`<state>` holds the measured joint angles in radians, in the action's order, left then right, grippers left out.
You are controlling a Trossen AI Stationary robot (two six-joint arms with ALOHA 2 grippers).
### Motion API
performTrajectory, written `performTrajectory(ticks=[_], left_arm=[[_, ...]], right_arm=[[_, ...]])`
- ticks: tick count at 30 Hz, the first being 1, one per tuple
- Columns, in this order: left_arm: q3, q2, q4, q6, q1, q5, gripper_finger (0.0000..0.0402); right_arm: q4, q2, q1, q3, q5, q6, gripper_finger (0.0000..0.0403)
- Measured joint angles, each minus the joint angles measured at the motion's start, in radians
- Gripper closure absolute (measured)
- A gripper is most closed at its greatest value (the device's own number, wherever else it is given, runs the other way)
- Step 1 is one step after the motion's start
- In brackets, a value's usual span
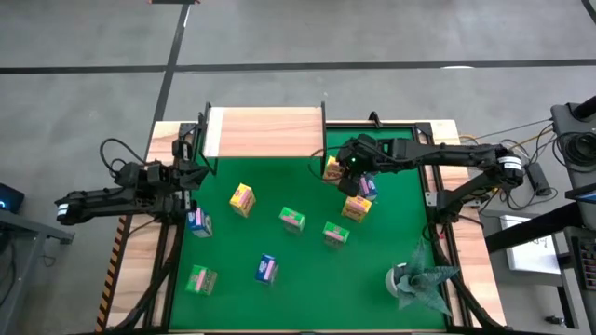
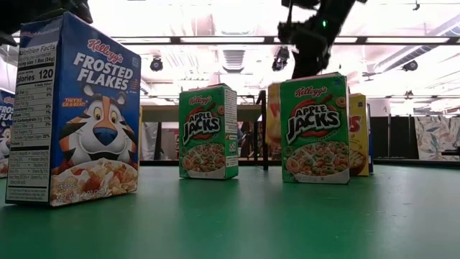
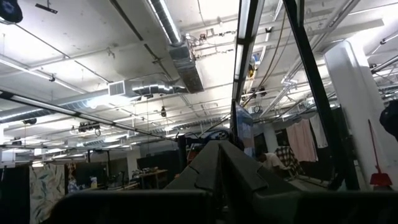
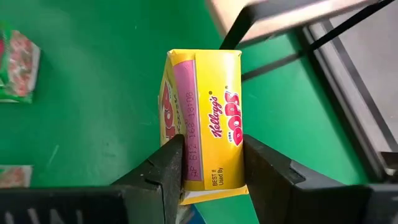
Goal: Stack cereal on shelf
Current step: Put the top yellow cereal box on the shelf
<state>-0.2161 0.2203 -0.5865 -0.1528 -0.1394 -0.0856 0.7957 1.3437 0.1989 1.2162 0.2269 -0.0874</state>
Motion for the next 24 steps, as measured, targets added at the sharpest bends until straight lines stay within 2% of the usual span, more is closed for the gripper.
performTrajectory(ticks=[6,11,16,24], left_arm=[[0.000,0.000,-0.001,-0.021,0.000,0.003,0.0402],[0.000,0.000,-0.006,-0.031,0.000,0.075,0.0402],[-0.003,0.000,-0.007,-0.049,0.000,0.087,0.0402],[-0.027,0.000,0.009,-0.095,0.000,0.087,0.0402]], right_arm=[[0.182,0.000,0.000,0.198,0.000,-0.035,0.0270],[0.208,0.000,0.000,0.322,-0.037,-0.045,0.0269],[0.141,0.000,0.000,0.387,-0.046,-0.029,0.0269],[-0.083,0.016,0.004,0.395,-0.048,0.066,0.0273]])
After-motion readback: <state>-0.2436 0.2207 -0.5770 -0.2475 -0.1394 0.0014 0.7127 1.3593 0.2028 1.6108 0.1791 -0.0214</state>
